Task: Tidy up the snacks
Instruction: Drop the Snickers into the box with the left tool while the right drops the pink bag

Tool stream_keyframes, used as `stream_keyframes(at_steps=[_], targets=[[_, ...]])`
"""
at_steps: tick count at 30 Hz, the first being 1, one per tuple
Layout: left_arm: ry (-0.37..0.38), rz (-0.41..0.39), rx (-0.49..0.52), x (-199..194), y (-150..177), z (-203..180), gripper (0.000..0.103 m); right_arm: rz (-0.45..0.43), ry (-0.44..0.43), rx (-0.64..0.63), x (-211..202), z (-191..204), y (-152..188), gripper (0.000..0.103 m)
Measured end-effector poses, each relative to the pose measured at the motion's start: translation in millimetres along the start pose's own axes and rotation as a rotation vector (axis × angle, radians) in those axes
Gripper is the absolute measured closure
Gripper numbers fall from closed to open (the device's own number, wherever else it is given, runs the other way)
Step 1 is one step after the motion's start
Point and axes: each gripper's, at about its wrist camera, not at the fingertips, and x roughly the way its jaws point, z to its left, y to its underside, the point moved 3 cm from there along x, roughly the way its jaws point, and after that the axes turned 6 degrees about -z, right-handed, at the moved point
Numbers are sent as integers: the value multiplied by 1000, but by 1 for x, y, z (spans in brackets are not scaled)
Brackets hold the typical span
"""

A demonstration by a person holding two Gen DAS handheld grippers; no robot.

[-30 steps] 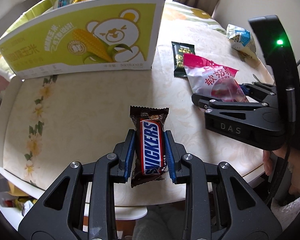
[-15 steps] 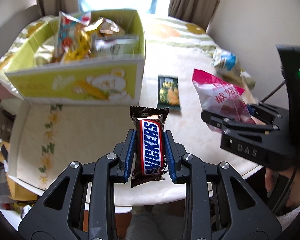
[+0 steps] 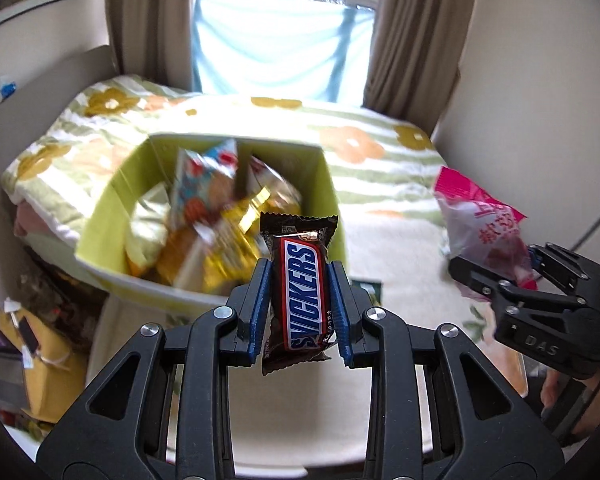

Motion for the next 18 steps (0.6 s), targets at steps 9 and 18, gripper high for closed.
stream_keyframes(at_steps=[9,18], targets=[[-17,28,-12,46,-53,68,78,-32,-46,-2,47,43,-67,51],[-13,163,37,116,-55,125,78,13,-44,31,109,80,-95,51]])
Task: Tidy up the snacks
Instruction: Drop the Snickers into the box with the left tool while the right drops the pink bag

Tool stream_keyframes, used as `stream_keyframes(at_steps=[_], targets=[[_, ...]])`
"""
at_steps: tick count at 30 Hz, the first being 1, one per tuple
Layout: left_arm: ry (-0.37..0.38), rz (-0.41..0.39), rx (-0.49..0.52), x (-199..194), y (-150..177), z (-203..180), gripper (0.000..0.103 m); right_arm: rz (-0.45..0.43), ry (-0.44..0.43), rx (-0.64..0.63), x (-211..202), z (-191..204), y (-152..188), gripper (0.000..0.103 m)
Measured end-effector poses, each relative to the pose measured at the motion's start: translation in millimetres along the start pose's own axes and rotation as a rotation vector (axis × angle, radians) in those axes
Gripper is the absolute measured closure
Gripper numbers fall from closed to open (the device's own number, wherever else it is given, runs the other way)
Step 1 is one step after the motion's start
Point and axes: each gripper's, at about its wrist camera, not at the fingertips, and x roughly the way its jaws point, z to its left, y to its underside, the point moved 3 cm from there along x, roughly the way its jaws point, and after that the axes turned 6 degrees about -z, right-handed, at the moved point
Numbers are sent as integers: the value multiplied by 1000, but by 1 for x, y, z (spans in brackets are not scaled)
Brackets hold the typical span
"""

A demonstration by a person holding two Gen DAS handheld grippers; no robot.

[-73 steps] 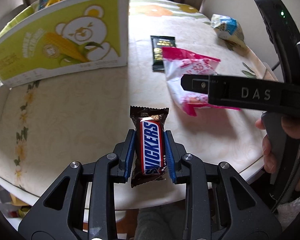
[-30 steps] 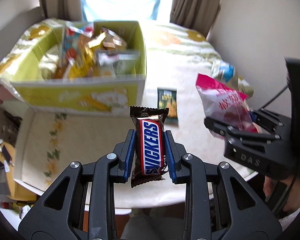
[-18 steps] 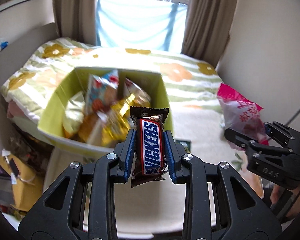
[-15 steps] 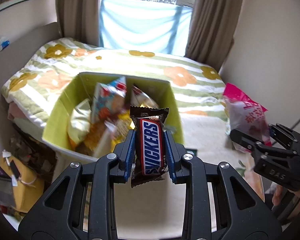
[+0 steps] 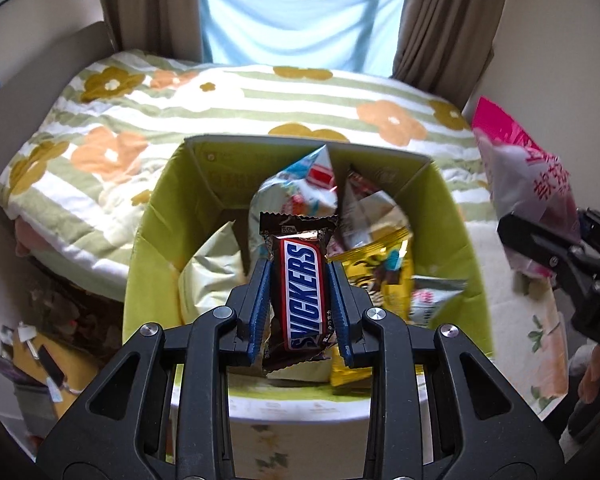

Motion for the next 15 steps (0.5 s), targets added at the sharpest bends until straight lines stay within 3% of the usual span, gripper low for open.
stream_keyframes(at_steps=[4,5,7,8,10,15], targets=[[6,55,25,23,4,13,77,33,15,27,20,5,-1,51],[5,69,32,29,5,16,71,40,20,30,24,6,-1,51],[8,86,29,36,7,20,30,58,23,35,32,7,0,51],[2,75,22,36,7,22,2,66,20,39,36,8,0,51],[11,38,15,29,8,24,0,79,15,48,41,7,0,51],[-5,49,13,19,13,34,0,109,-15,60,50,7,0,51]])
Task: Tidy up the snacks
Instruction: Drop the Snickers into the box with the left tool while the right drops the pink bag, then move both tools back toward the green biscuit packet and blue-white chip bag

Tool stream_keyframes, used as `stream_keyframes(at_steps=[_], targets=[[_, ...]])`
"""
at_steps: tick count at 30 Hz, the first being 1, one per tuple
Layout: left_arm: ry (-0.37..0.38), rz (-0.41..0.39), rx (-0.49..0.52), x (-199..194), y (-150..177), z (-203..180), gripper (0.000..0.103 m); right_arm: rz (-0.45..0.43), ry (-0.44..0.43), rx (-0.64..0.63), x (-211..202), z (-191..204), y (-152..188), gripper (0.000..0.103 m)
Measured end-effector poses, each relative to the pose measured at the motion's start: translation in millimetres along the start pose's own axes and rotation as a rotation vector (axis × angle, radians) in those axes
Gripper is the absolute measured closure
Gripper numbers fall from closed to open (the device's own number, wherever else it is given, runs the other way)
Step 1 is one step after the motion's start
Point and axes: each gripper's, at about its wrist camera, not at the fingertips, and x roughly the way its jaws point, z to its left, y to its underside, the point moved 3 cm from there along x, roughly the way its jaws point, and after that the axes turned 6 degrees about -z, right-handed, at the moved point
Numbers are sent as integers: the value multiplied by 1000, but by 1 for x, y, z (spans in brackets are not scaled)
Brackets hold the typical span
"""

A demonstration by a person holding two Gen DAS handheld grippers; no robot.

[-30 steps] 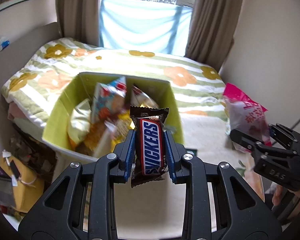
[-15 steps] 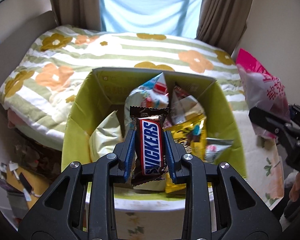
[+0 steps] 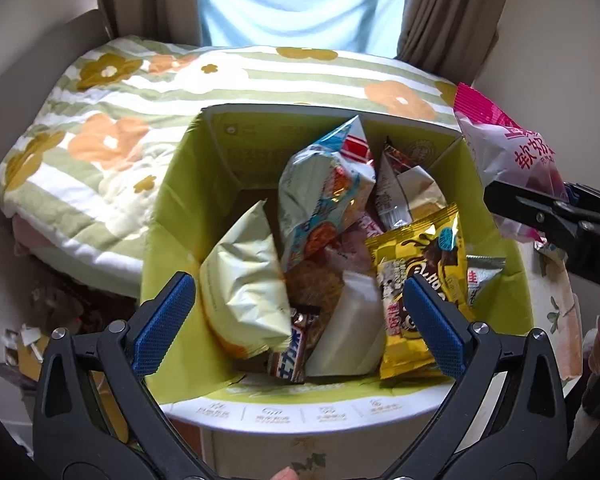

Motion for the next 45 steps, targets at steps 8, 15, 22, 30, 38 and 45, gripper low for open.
stream_keyframes(at_steps=[8,15,22,30,38,45], targets=[[-35,8,-78,-12,10,29,0,40,-109,-11,14,20,-5,44],[-33,18,-76,-10,14,27,0,-14,-93,-24,7,23,0,7],[-15,23,-49,-14,15,17,0,-30,-33,-44,-3,18,5,7],[37,39,-63,-18,17,6,0,17,22,-9,-27,4,18,7],[93,21,-21,-27,16,-30,0,-3,119,63,-71,-43,41,6],[88,-3,-57,-38,21,-63,0,-18,179,146,-100,-101,64,6]])
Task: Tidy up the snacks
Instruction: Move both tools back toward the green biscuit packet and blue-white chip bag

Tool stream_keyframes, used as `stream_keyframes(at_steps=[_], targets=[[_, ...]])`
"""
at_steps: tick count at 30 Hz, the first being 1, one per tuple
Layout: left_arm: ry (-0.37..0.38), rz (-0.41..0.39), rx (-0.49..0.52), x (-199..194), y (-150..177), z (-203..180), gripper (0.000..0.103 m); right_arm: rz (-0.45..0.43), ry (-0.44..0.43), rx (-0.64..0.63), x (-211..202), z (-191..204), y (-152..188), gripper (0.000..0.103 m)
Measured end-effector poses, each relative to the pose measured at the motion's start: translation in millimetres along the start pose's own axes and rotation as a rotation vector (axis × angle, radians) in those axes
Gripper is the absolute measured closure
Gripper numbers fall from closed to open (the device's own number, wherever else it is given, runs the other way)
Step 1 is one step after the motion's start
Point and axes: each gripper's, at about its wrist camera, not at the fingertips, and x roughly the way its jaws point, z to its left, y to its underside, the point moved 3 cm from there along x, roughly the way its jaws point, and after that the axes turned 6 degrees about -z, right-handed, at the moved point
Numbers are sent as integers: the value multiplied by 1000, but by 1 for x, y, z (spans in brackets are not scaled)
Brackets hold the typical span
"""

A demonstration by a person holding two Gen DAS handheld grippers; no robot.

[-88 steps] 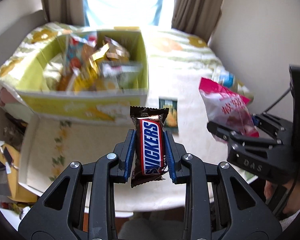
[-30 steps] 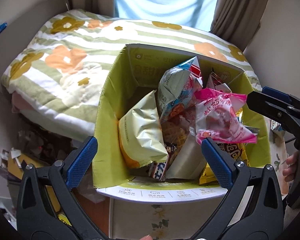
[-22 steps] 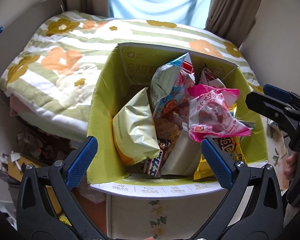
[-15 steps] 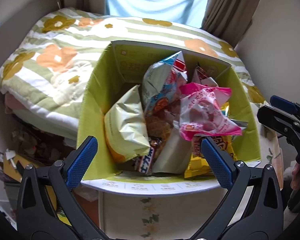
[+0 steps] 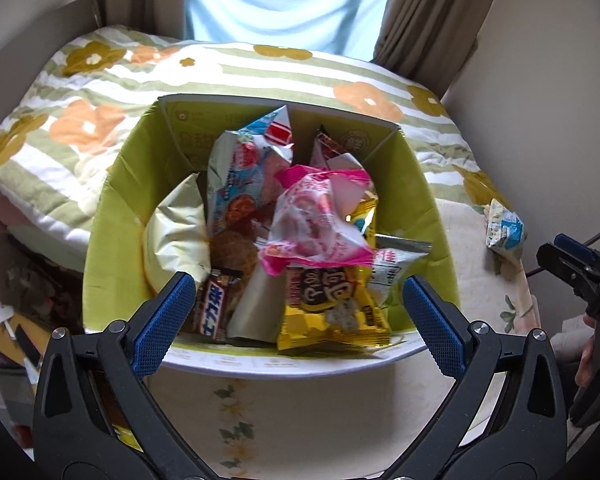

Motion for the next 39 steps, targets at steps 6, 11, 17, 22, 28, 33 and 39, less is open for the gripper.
stream_keyframes(at_steps=[6,11,17,22,28,33,39], targets=[[-72,-20,-56,-5,20,-35,0,-25,12,-6,-10,-57,-5,6],[-129,-30,-97,-2,41,-81,0,-18,-16,-48,-8,-103,-6,6],[-195,-54,-123,10,68,-141,0,11,-46,-122,8,-155,2,6],[-207,-38,-102,29,92,-182,0,28,-49,-185,27,-197,7,6],[-181,23,-24,66,118,-217,0,28,-62,-261,50,-230,12,6],[-155,88,75,105,132,-234,2,70,-79,-265,76,-241,17,6],[-176,130,92,145,129,-235,7,96,-101,-252,100,-250,19,6]])
